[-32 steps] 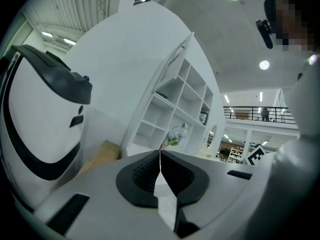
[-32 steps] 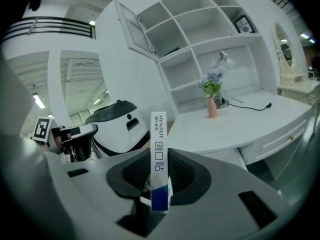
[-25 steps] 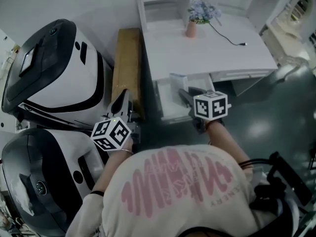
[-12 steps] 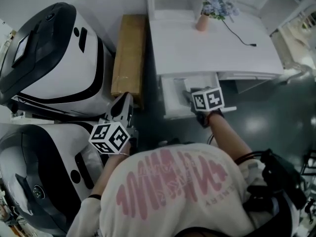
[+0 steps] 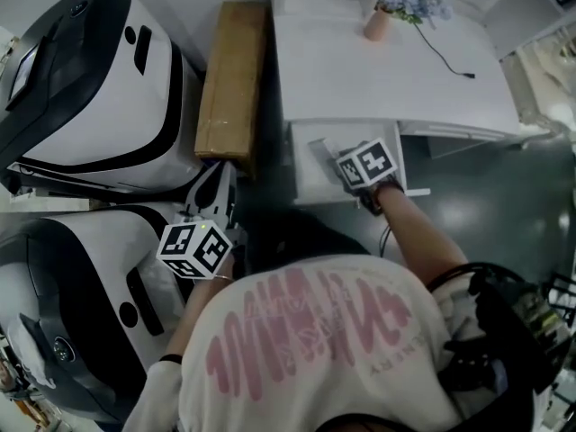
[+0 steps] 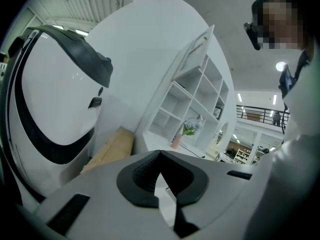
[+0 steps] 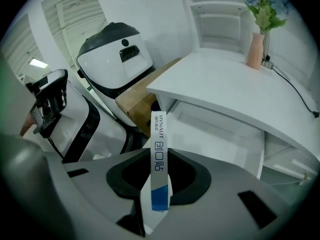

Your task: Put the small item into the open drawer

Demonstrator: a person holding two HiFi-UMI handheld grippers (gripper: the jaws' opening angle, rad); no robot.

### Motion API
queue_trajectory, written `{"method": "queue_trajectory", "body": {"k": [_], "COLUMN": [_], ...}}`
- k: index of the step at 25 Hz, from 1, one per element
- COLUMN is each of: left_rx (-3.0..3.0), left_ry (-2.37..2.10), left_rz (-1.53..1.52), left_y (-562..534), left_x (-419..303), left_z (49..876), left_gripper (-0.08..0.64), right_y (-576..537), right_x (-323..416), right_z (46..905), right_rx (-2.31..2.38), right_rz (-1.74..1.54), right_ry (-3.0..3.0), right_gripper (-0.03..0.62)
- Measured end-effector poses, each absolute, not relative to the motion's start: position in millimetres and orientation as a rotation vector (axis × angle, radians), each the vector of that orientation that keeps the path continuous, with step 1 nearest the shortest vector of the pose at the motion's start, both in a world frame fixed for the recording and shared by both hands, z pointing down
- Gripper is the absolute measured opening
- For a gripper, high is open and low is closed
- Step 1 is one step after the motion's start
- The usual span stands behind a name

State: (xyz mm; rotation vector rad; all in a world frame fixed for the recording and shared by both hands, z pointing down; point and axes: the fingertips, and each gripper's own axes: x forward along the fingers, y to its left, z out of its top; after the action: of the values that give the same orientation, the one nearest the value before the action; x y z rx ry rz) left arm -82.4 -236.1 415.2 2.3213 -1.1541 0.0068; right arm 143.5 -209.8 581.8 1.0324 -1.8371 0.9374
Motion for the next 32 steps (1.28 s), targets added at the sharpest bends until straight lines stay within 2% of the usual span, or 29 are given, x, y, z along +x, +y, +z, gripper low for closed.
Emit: {"method": "queue_trajectory", "body": {"k": [32], "left_rx": [2.036], "left_ry": [-1.456], "left_rz": [0.032], "left_y": [-246], "left_x": [-124], "left_z": [441], "left_gripper": [0.029], "right_y": [-199], "right_x": [155], "right_z": [686], "right_rx": [0.645], "right_rz": [0.957], "right_ry": [-1.620], "right_gripper": [0.101]}}
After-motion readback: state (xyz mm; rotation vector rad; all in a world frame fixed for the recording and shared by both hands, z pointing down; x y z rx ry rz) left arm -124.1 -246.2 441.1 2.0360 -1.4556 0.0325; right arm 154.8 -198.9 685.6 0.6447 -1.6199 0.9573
